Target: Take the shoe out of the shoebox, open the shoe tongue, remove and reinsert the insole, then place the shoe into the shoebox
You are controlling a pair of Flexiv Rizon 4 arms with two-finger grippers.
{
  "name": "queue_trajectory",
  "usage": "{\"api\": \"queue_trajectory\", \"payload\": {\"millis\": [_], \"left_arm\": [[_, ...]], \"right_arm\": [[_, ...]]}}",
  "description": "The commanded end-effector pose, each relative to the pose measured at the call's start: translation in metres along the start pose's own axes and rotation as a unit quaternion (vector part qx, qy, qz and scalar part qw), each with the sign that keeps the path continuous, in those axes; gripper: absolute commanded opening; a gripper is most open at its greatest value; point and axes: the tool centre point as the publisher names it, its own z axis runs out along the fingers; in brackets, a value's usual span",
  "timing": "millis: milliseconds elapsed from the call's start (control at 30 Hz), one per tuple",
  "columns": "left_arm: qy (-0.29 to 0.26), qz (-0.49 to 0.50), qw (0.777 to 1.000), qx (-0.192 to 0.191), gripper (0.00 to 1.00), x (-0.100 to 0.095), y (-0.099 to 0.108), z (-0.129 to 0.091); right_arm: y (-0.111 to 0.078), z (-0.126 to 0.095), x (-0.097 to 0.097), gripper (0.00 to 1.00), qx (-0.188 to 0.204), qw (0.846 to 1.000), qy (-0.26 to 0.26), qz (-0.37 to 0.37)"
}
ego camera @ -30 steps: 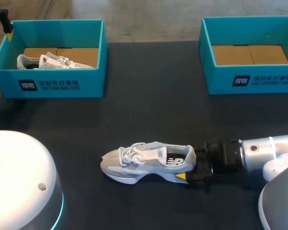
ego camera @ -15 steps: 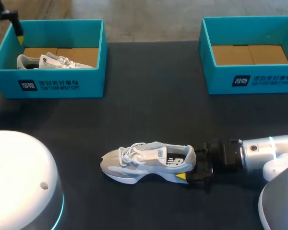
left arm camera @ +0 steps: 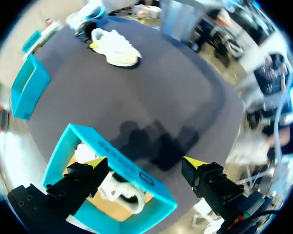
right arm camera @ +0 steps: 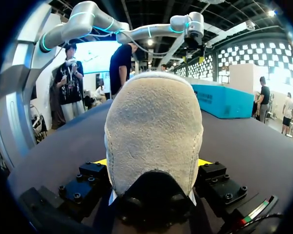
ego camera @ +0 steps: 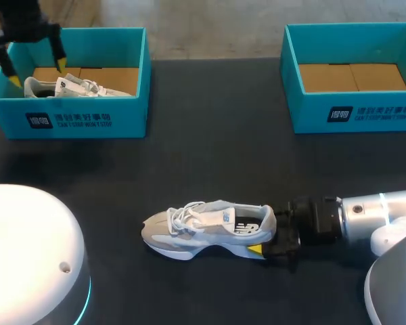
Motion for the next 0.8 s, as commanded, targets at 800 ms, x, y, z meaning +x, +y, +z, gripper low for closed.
{"api": "queue_trajectory", "payload": {"millis": [800], "left_arm": [[-0.045, -0.29, 0.953, 0.079, 1.0, 0.011, -0.091, 0.018]], "right_arm": [[0.0, 0.002, 0.001, 0.0, 0.003, 1.0, 0.0, 0.0]]}}
